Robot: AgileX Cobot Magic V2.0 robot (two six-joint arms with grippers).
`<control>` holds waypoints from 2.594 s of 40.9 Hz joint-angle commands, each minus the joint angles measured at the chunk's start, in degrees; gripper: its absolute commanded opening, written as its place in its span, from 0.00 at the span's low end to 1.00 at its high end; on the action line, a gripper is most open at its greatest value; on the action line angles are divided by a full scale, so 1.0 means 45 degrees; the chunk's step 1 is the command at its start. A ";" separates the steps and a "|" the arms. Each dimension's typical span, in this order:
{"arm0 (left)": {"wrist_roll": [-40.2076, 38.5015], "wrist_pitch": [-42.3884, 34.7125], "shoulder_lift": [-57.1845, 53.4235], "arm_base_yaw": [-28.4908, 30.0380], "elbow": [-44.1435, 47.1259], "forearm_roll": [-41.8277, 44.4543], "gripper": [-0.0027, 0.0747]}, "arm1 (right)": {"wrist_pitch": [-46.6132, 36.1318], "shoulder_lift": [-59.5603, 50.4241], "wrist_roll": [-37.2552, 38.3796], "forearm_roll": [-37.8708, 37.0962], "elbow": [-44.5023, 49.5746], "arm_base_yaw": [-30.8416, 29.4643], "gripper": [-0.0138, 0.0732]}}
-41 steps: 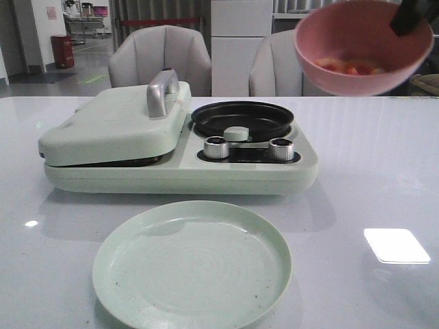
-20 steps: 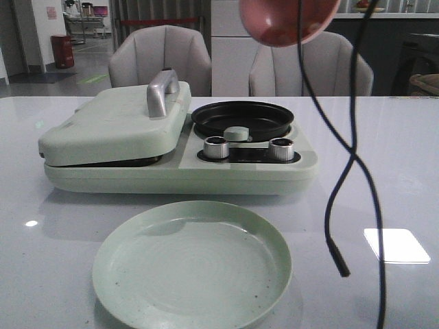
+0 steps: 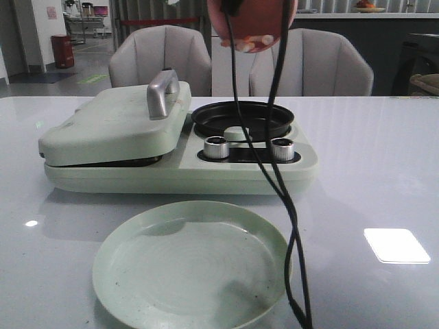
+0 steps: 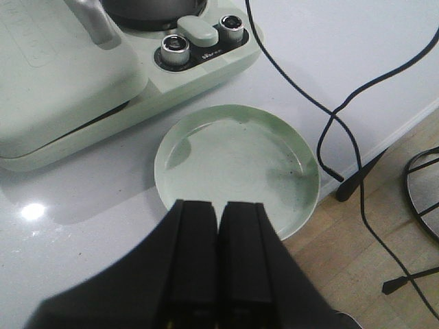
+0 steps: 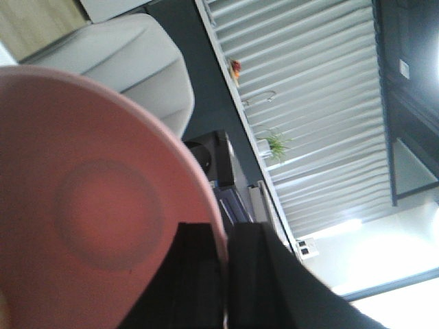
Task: Make breakfast with bread and shrimp
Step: 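Tilt the pink bowl over the black pan to pour the shrimp, then carry the empty pink bowl back and set it on the table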
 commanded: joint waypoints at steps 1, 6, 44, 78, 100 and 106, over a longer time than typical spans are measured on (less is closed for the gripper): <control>-0.0058 -0.0838 -0.0022 -0.0056 -0.0363 -0.0021 0.17 | 0.0904 -0.0854 -0.0322 -0.1443 -0.1000 0.0000 0.21; -0.0058 -0.0838 -0.0022 -0.0056 -0.0363 -0.0021 0.17 | 0.0892 -0.0854 -0.1246 -0.1443 -0.1803 0.0000 0.21; -0.0058 -0.0948 -0.0022 -0.0056 -0.0363 -0.0021 0.17 | 0.1636 0.1296 -0.2505 -0.1441 -0.2158 0.0076 0.21; -0.0058 -0.0948 0.0052 -0.0056 -0.0363 -0.0021 0.17 | -0.0242 -0.7828 -0.4555 1.4733 0.3140 -0.6479 0.21; -0.0058 -0.0948 0.0062 -0.0056 -0.0363 -0.0044 0.16 | -0.4228 -0.7912 -0.9962 2.3840 0.9173 -1.1116 0.21; -0.0058 -0.0948 0.0062 -0.0056 -0.0363 -0.0044 0.17 | -0.4600 -0.6972 -0.9962 2.3827 0.9311 -1.1098 0.21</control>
